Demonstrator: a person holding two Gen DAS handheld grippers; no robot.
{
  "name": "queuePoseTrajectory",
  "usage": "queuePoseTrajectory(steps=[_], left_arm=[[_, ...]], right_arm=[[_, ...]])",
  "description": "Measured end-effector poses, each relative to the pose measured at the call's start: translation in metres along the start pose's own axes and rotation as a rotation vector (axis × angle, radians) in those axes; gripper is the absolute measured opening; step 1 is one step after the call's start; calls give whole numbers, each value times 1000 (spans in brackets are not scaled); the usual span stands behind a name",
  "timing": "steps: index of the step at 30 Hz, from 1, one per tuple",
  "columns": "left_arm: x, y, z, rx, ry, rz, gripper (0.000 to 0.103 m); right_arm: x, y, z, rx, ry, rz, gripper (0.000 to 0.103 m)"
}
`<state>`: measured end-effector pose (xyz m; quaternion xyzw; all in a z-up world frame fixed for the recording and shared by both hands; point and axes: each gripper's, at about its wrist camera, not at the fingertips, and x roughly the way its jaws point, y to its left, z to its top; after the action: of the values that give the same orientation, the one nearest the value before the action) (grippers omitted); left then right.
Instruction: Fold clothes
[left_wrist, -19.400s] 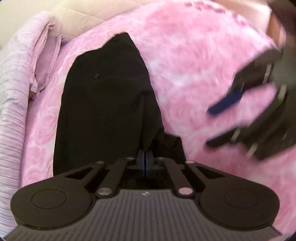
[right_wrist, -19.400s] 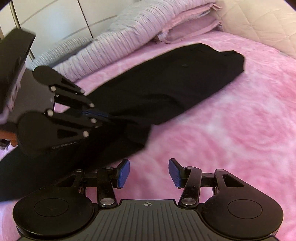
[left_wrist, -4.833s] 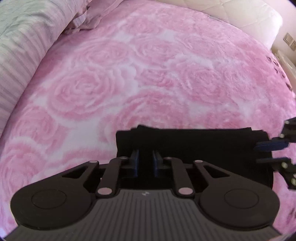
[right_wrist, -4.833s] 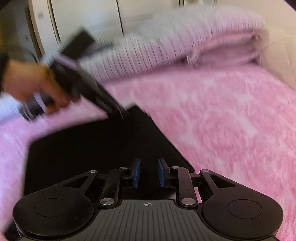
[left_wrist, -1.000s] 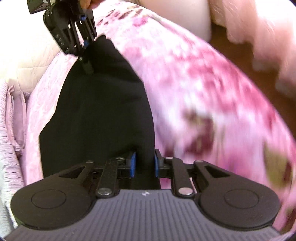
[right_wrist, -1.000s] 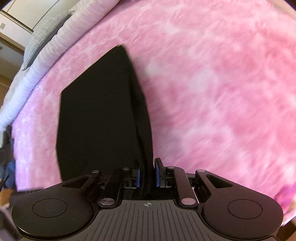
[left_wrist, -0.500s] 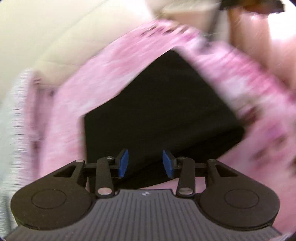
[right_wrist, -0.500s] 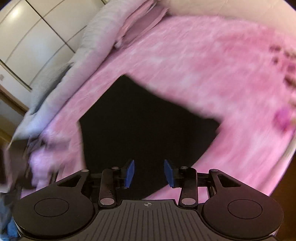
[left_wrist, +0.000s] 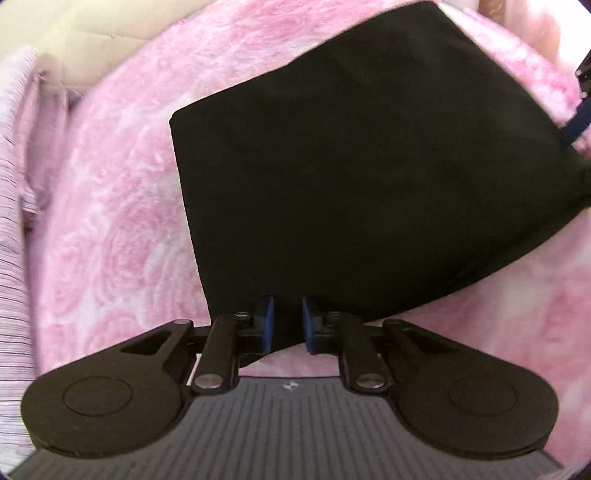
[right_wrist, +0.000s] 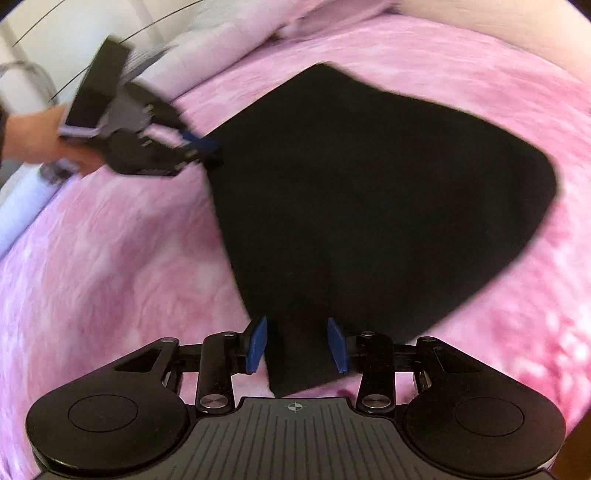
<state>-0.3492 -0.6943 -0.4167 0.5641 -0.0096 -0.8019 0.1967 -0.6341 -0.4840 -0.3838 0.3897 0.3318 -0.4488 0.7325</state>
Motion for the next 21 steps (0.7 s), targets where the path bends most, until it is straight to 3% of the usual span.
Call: queuePoseTrajectory(steps=[1,3,7,9,13,17,19,21], left_arm=[[-2,10,2,-20,4,-23,31],[-3,31,6,-70,16,-69,39],[15,74,14,-219,38,-163,39],[31,89,14,-287,65,-232,42],[52,101,11,-356,70,-288,66],[66,105,9,-426,82,-342,64],[69,105,13,-435,92,-364,56],[70,104,18,-429,108,-379,49]], right_arm=[[-7,-5,0,43,-6,-31,44],[-16,-23,1,166,-24,-61,49],[-11,-62,0,411,-40,-27,55],[-3,-74,-3,475,-68,-10,55],[4,-90,4,520,-81,-7,56],[10,-106,11,562,-88,-5,56],[13,-114,15,583,-92,-4,56],[16,-123,18,605,-96,-4,36]])
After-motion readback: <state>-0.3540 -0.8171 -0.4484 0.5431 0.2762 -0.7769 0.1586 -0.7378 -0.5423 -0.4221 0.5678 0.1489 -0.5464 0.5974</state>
